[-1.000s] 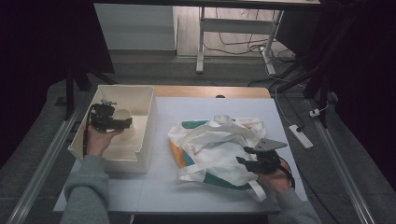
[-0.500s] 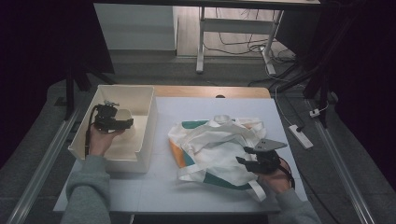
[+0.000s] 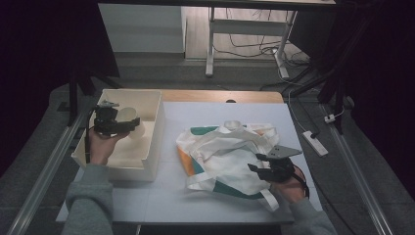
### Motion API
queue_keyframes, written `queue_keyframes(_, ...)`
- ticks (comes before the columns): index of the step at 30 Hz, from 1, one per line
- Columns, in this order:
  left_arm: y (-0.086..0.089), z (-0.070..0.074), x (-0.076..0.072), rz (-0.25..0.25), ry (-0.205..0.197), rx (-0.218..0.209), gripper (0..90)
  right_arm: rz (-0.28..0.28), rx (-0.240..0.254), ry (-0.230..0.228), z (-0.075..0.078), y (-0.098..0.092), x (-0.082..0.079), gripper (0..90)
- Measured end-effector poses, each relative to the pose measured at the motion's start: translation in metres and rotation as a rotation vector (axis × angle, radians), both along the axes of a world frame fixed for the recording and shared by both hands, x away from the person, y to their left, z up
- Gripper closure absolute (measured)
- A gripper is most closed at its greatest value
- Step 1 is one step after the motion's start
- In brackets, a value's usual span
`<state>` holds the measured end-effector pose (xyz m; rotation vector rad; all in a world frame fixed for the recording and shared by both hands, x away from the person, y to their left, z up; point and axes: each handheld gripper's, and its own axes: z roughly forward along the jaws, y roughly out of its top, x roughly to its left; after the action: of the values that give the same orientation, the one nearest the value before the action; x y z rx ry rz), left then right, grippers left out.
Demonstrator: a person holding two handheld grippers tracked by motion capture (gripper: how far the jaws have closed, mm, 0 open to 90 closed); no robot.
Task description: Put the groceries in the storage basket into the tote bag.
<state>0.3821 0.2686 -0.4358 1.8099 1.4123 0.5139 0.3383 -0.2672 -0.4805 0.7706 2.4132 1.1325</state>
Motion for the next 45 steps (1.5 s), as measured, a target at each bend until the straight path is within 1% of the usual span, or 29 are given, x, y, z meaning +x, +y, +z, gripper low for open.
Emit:
queue_keyframes(1, -0.001, 0.003, -0.002, -0.002, -0.01, -0.008, 20.5, 0.0, -0.002, 0.0, 0.0, 0.0, 0.0, 47.6)
queue_keyframes(4, -0.002, 0.01, -0.006, -0.009, -0.036, -0.008, 20.5, 0.0, -0.004, 0.002, 0.0, 0.0, 0.0, 47.7)
queue_keyframes(5, -0.002, 0.013, -0.008, -0.01, -0.046, -0.018, 20.5, 0.0, -0.004, 0.001, 0.0, 0.0, 0.0, 47.7)
queue_keyframes(8, -0.001, 0.021, -0.015, -0.02, -0.078, -0.057, 20.5, 0.0, -0.003, 0.0, 0.0, 0.001, 0.0, 47.6)
queue_keyframes(12, 0.002, 0.036, -0.026, -0.048, -0.135, -0.126, 20.5, -0.002, 0.0, 0.0, 0.0, 0.001, 0.0, 47.6)
queue_keyframes(15, -0.001, 0.047, -0.034, -0.077, -0.178, -0.159, 20.5, -0.001, -0.001, 0.0, 0.0, 0.001, 0.0, 47.6)
queue_keyframes(19, -0.007, 0.058, -0.042, -0.123, -0.214, -0.2, 20.5, 0.002, -0.001, -0.001, 0.0, 0.001, 0.0, 47.7)
queue_keyframes(24, -0.015, 0.064, -0.047, -0.175, -0.235, -0.239, 20.6, 0.004, -0.003, -0.001, -0.001, 0.002, 0.0, 47.6)
queue_keyframes(27, -0.019, 0.068, -0.05, -0.195, -0.249, -0.248, 20.5, 0.004, -0.002, -0.001, -0.001, 0.002, 0.0, 47.6)
queue_keyframes(30, -0.026, 0.07, -0.052, -0.221, -0.253, -0.255, 20.5, 0.005, -0.003, 0.0, -0.001, 0.002, 0.0, 47.6)
queue_keyframes(40, -0.059, 0.071, -0.053, -0.348, -0.239, -0.28, 20.5, 0.008, 0.006, -0.009, 0.0, 0.003, -0.001, 47.7)
queue_keyframes(45, -0.079, 0.071, -0.054, -0.409, -0.228, -0.263, 20.5, 0.018, 0.014, -0.021, 0.002, 0.005, -0.003, 47.7)
